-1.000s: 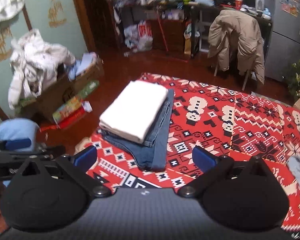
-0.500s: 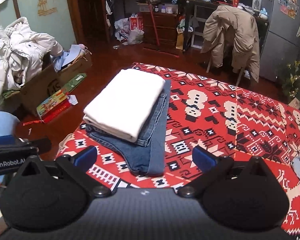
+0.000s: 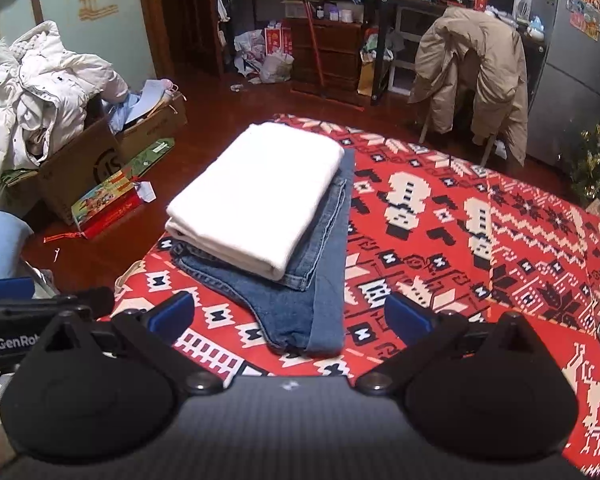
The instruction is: Fold clothes
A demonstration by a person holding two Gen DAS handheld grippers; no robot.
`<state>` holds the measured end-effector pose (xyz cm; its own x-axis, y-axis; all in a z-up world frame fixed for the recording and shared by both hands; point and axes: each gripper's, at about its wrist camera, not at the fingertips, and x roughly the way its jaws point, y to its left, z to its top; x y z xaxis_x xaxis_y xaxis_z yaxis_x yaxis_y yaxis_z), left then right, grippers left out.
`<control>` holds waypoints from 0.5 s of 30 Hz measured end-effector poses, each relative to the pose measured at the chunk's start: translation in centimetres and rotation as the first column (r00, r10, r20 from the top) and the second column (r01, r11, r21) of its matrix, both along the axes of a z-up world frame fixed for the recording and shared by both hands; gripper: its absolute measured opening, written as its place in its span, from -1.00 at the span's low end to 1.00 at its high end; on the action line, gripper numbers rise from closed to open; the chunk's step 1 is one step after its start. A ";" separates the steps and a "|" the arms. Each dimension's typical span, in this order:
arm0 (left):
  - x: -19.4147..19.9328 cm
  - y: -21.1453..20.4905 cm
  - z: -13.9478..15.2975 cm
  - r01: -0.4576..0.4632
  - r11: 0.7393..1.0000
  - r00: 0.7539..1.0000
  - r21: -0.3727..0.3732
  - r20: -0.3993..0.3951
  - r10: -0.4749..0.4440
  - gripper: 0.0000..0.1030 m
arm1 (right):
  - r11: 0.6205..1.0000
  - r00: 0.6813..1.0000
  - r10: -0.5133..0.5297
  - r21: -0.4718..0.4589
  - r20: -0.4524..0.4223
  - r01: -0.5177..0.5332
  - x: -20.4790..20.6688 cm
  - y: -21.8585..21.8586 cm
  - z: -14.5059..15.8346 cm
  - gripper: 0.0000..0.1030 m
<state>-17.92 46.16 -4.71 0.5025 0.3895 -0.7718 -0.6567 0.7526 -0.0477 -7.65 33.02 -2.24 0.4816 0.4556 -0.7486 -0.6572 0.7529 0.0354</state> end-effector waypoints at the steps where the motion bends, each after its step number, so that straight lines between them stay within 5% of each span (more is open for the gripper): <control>1: 0.0 0.0 -0.1 0.001 1.000 1.000 -0.006 0.003 -0.001 0.71 | 1.000 1.000 -0.002 0.001 0.000 0.002 0.0 0.0 0.0 0.99; 15: 0.2 -0.5 -0.3 0.028 1.000 1.000 -0.005 -0.008 -0.028 0.71 | 1.000 0.999 -0.030 -0.008 0.035 0.031 -0.6 -0.5 0.0 0.99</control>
